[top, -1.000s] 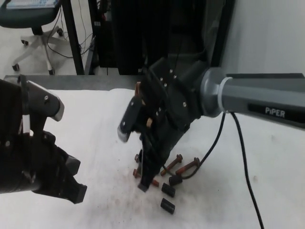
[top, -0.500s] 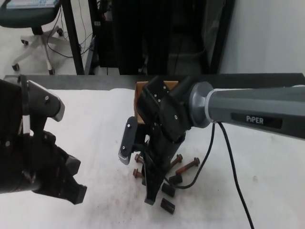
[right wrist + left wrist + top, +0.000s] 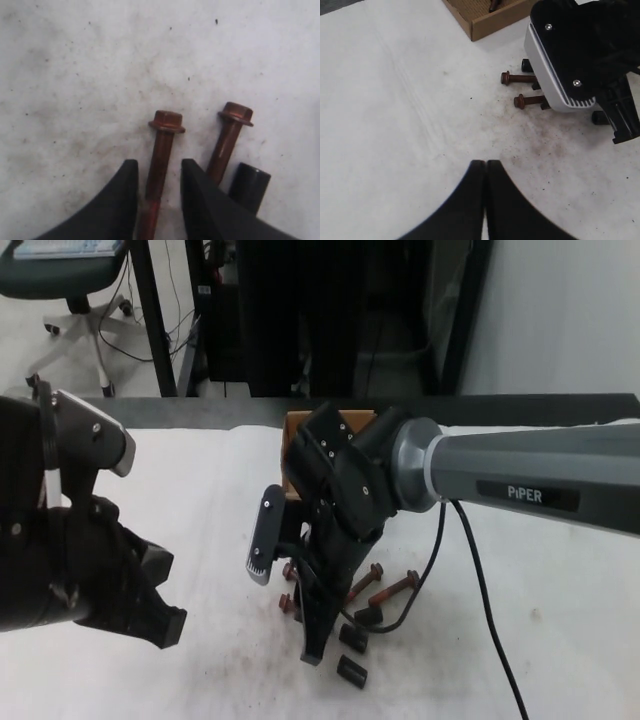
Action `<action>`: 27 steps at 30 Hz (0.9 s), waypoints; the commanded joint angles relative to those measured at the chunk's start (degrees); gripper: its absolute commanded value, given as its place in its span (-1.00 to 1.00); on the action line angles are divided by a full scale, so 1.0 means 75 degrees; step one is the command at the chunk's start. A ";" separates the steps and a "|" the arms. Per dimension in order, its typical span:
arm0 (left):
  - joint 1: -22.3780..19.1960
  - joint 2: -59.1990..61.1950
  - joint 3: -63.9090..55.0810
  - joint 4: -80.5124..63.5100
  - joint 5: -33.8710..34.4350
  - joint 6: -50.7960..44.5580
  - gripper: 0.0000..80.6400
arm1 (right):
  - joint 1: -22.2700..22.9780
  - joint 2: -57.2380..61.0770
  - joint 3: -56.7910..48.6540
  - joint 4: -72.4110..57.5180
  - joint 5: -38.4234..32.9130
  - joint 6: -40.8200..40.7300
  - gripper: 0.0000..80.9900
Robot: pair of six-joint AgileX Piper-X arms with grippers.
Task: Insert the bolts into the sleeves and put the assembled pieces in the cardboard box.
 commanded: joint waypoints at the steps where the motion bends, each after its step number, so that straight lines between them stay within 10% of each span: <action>1: 0.0014 -0.0080 -0.0012 -0.0126 -0.0078 0.0006 -0.99 | -0.0040 -0.0017 -0.0084 -0.0088 -0.0009 -0.0062 -0.31; 27: 0.0014 -0.0080 -0.0012 -0.0126 -0.0078 0.0006 -0.99 | -0.0040 0.0338 -0.0140 -0.0321 -0.0186 -0.0062 -0.31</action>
